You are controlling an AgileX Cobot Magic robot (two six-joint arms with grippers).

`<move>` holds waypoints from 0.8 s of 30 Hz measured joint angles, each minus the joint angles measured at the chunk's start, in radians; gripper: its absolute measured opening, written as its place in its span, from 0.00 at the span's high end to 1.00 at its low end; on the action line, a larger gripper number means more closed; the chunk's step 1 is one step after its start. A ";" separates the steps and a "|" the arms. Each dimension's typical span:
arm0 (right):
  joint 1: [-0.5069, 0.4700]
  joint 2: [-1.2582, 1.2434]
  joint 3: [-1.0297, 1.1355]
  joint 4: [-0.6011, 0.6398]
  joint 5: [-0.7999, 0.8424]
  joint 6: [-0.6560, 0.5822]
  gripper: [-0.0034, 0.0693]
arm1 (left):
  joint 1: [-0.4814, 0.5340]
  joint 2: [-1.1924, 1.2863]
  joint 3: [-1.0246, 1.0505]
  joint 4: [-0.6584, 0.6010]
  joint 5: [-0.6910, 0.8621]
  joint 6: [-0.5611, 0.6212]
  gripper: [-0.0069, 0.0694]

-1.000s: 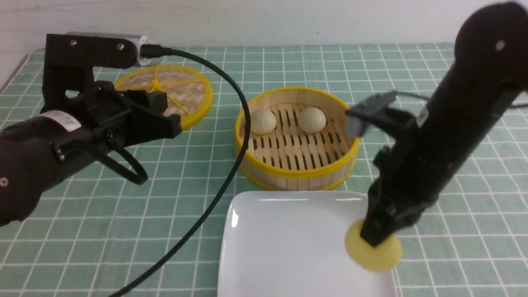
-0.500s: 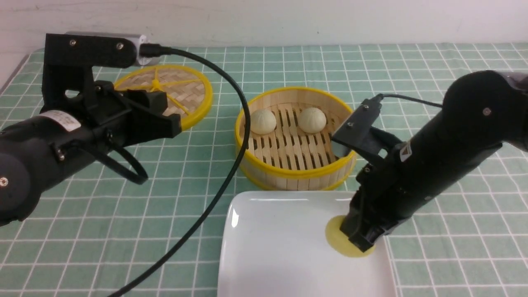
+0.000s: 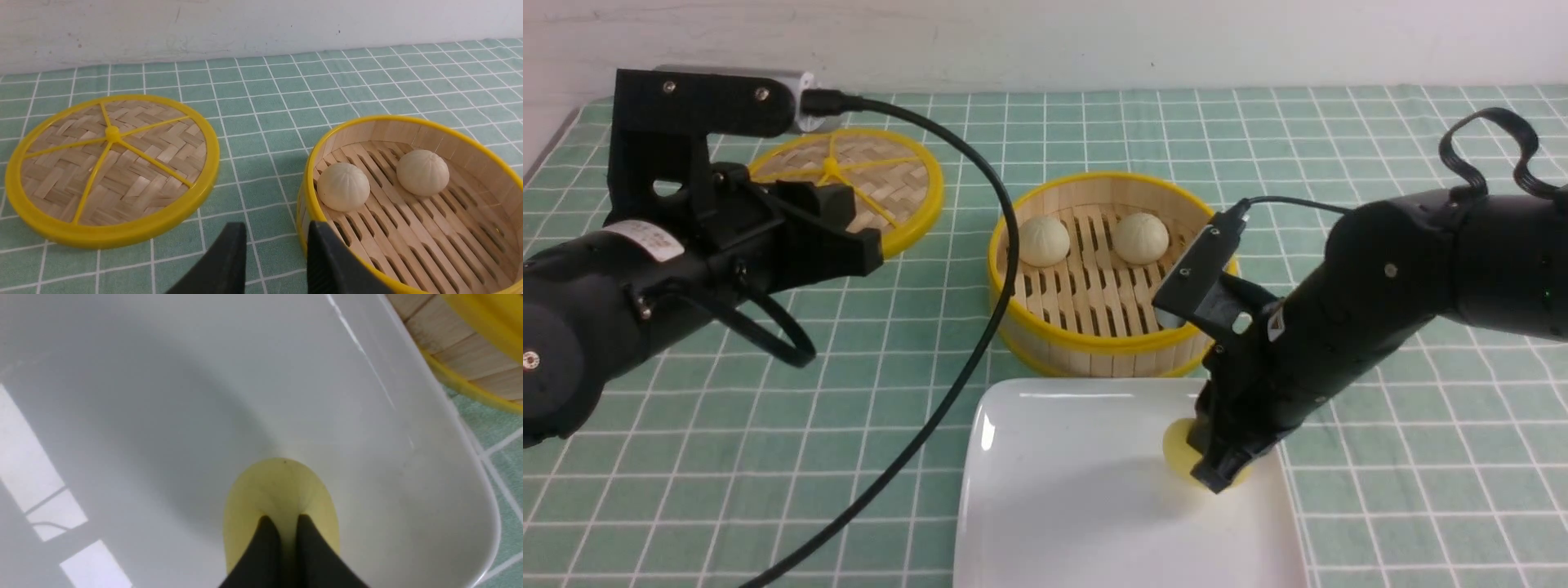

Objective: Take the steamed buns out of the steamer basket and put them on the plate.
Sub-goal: Use the right arm to put the steamed stuffed bun into the plate, then use the right arm to grab the steamed stuffed bun that is closest to it

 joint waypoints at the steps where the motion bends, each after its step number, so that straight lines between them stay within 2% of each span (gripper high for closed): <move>1: -0.004 0.000 0.000 -0.005 -0.007 0.000 0.92 | 0.000 0.000 0.000 0.000 0.001 0.000 0.59; 8: -0.029 0.000 0.000 -0.026 -0.007 0.017 0.89 | 0.000 0.000 0.000 0.000 0.006 0.000 0.59; 10: -0.029 0.000 0.000 -0.026 0.011 0.022 0.81 | 0.000 0.000 0.000 0.000 0.006 0.000 0.59; 12: -0.029 0.000 0.000 -0.025 0.020 0.025 0.68 | 0.000 0.000 0.000 0.000 0.006 0.000 0.59; 14: -0.029 0.000 0.000 -0.027 0.015 0.031 0.48 | 0.000 0.000 0.000 0.000 0.006 0.000 0.59; 15: -0.029 0.000 0.000 -0.028 0.015 0.033 0.46 | 0.000 0.000 0.000 0.000 0.006 0.000 0.59; 16: -0.029 0.000 0.000 -0.034 0.006 0.038 0.35 | 0.000 0.000 0.000 0.000 0.006 0.000 0.59; 17: -0.029 0.000 0.000 -0.039 -0.004 0.041 0.28 | 0.000 0.000 0.000 0.000 0.006 0.000 0.59; 20: -0.029 0.000 -0.001 -0.065 -0.047 0.045 0.18 | 0.000 0.000 0.000 0.000 0.006 0.000 0.59; 24: -0.029 -0.020 -0.058 -0.080 -0.064 0.049 0.18 | 0.000 0.000 0.000 0.000 0.006 0.000 0.59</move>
